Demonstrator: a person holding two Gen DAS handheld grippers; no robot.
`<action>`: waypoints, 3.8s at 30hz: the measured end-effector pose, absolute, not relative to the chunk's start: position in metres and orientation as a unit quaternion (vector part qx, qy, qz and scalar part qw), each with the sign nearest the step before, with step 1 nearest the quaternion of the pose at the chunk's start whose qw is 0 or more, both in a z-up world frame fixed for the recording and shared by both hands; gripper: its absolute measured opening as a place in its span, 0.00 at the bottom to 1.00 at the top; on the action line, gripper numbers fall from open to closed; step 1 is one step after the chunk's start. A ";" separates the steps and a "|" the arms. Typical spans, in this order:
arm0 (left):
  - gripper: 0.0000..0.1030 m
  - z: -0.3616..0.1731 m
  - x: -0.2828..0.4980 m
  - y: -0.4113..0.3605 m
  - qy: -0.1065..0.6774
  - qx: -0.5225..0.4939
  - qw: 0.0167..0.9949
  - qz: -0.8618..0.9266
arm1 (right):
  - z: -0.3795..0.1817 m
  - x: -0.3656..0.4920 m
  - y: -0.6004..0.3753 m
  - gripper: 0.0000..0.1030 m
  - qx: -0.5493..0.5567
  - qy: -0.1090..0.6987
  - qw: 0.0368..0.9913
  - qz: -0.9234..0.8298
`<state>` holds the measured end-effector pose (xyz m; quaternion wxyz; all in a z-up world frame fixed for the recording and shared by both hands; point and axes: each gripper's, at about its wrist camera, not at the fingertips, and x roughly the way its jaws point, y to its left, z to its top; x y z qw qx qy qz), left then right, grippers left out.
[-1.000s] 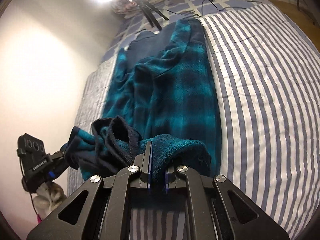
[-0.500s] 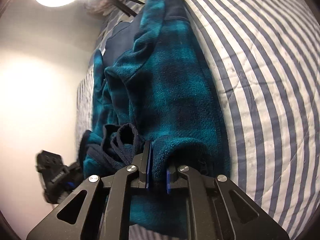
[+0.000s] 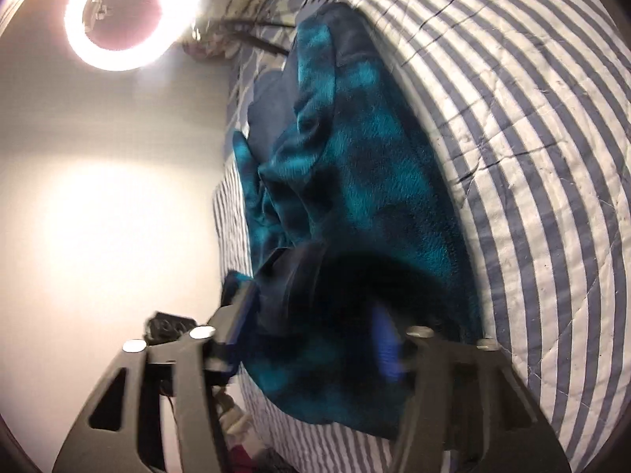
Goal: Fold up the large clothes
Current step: 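Open both tools and lift them away from the folded shirt, then grasp the folded shirt edge with both tools and lift it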
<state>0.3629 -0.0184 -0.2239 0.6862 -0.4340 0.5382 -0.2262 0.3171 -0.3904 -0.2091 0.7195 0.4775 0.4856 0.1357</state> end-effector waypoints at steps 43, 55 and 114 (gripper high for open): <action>0.61 -0.206 0.364 -0.098 0.491 -0.038 0.842 -0.219 | -0.191 0.333 -0.256 0.30 0.037 0.514 0.843 0.152; 0.61 -0.127 0.446 -0.017 0.437 -0.122 0.870 -0.190 | -0.110 0.364 -0.345 0.31 0.101 0.435 0.889 0.104; 0.06 -0.238 0.634 -0.093 0.427 -0.035 0.890 -0.154 | -0.214 0.557 -0.397 0.08 0.129 0.416 0.899 0.041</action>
